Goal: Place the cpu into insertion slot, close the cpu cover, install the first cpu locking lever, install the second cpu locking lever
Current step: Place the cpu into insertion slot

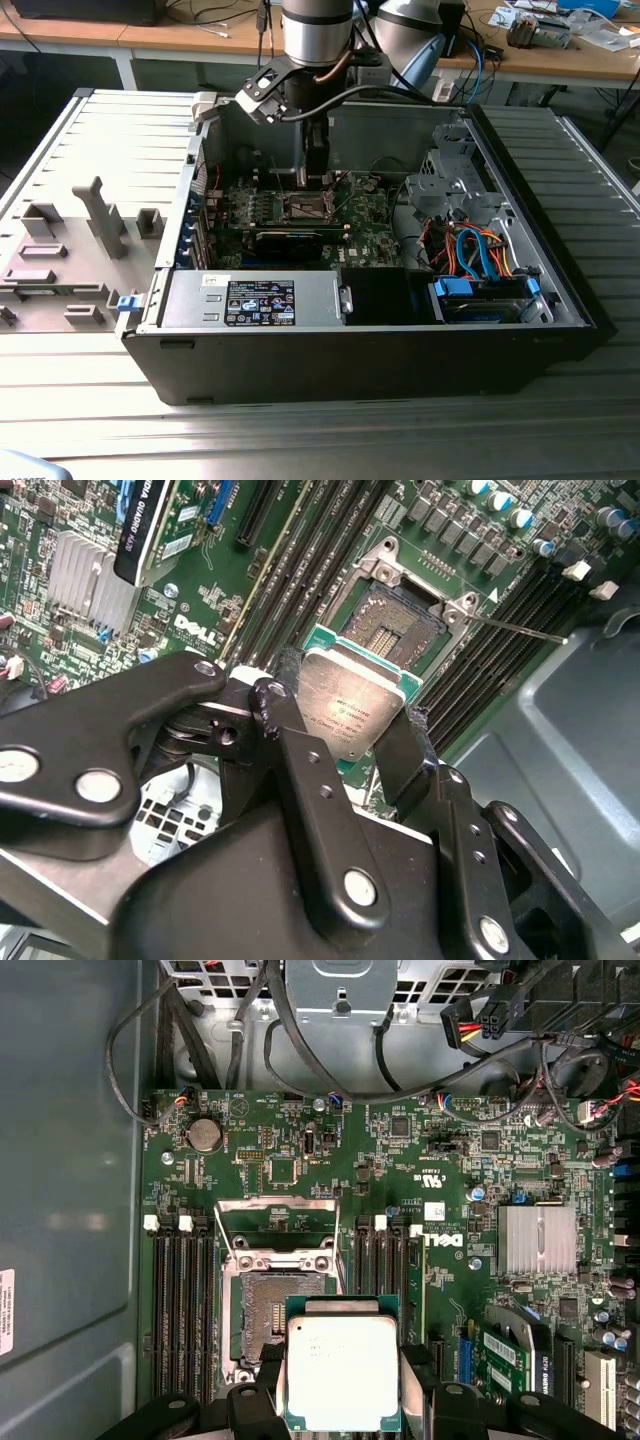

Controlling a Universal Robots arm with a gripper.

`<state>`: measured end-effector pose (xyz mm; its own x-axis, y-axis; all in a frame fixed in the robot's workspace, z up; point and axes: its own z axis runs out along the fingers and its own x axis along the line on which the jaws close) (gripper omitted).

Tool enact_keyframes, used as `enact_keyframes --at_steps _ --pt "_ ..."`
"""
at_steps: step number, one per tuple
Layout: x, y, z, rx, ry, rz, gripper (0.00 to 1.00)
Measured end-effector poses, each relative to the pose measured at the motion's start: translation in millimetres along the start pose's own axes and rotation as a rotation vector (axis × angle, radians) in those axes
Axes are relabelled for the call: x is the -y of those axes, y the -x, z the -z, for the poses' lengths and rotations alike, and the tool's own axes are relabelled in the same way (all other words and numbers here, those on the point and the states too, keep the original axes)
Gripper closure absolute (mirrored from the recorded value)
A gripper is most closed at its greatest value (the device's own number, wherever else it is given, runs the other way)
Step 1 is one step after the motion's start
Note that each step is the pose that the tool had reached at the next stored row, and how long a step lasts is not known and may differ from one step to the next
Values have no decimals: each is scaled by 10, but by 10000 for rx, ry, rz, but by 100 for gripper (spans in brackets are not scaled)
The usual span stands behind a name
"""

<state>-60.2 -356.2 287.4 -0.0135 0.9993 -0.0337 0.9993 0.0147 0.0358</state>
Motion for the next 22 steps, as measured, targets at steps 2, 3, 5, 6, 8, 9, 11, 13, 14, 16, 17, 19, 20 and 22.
enact_keyframes --at_steps 2,3,5,6,8,9,11,13,14,16,17,19,20,22 --pt "4 0 -2 0 0 0 46" --pt "5 0 -2 0 1 0 46" --pt "10 -1 -4 0 0 0 46" --pt "12 -1 -5 0 0 0 46" --pt "16 -1 -7 0 0 -1 46" --pt "18 -1 -7 0 0 -1 46" --pt "21 -2 -9 -1 0 0 46" --pt "26 -3 -11 -1 0 -1 46" --pt "30 -3 -13 0 0 -1 46" --pt "34 -4 -14 0 0 0 46" --pt "36 -4 -15 0 0 0 46" --pt "39 -5 -16 0 0 -1 46" --pt "40 -5 -16 0 0 0 46" --pt "45 -8 -20 -1 1 -1 46"
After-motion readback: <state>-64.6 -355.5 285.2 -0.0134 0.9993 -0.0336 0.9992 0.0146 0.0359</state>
